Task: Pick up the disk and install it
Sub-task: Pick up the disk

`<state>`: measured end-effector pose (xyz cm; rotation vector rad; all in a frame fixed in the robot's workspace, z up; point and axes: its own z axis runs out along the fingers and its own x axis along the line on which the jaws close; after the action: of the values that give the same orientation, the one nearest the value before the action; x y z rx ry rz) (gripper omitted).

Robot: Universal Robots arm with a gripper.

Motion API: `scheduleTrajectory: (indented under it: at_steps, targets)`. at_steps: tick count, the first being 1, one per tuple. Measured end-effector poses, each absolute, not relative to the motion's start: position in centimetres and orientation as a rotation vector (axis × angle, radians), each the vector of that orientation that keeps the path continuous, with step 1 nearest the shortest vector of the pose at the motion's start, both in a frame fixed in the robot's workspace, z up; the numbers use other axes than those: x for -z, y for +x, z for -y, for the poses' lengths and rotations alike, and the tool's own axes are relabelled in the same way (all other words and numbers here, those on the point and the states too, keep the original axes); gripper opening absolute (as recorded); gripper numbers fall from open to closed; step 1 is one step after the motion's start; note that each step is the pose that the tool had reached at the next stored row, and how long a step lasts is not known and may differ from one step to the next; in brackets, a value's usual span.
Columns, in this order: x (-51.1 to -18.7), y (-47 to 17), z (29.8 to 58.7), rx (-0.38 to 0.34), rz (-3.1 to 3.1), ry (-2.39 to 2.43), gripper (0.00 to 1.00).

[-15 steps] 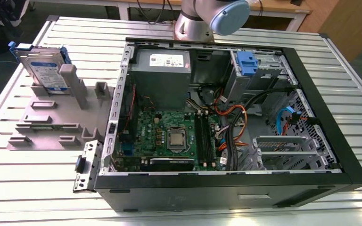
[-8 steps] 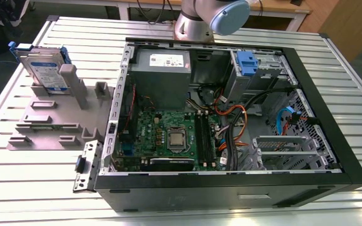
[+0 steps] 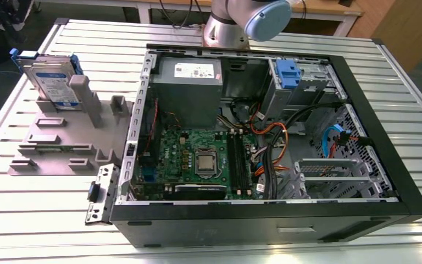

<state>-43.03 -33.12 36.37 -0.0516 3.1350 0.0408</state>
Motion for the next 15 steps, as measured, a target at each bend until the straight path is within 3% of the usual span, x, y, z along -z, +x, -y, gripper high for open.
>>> scheduleTrajectory:
  at_steps: [15]
  targets:
    - [-36.37, -43.02, 33.13, -0.041, -3.132, -0.155, 0.11]
